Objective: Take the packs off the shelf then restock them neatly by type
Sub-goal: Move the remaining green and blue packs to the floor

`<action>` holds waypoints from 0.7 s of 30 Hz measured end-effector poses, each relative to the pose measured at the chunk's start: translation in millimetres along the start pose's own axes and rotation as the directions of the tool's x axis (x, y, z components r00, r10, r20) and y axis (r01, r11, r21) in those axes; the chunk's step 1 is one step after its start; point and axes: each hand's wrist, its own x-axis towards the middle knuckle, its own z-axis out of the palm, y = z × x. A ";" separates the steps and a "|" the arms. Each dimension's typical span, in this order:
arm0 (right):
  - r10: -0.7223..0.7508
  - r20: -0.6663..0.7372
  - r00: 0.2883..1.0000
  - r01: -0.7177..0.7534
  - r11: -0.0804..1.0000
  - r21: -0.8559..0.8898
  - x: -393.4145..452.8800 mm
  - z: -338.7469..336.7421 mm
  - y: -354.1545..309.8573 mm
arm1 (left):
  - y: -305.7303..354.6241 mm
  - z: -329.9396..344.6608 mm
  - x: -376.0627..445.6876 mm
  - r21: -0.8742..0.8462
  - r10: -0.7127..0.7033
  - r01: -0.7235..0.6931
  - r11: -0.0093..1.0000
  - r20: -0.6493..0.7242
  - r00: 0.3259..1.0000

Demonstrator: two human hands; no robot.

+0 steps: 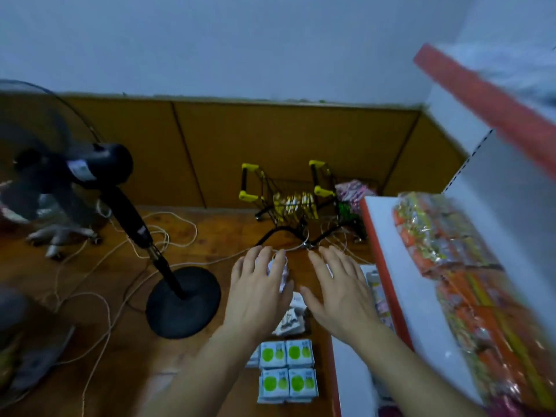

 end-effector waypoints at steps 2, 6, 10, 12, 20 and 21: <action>-0.010 -0.023 1.000 0.010 1.000 0.000 3.0 -40.2 -8.9 | 10.2 -39.4 7.7 0.003 0.003 -0.002 1.000 -0.051 0.999; -0.016 -0.122 0.992 0.012 0.999 -0.031 4.3 -113.7 -20.7 | 30.3 -111.2 22.8 0.018 0.016 -0.014 1.000 -0.141 0.990; 0.003 -0.215 0.977 -0.019 0.997 -0.071 -5.4 -174.8 -31.7 | 53.1 -173.3 38.3 -0.022 0.060 -0.067 0.997 -0.234 0.970; 0.020 -0.282 0.959 -0.050 0.994 -0.101 -15.2 -201.5 -35.0 | 65.7 -198.5 43.6 -0.044 0.097 -0.114 0.993 -0.276 0.956; 0.171 -0.505 0.846 -0.311 0.927 -0.207 -87.8 -293.1 -38.6 | 126.2 -266.3 42.1 -0.158 0.337 -0.404 0.901 -0.330 0.882; 0.195 -0.526 0.828 -0.354 0.909 -0.220 -102.0 -300.8 -40.0 | 135.4 -272.0 38.4 -0.168 0.375 -0.450 0.877 -0.345 0.860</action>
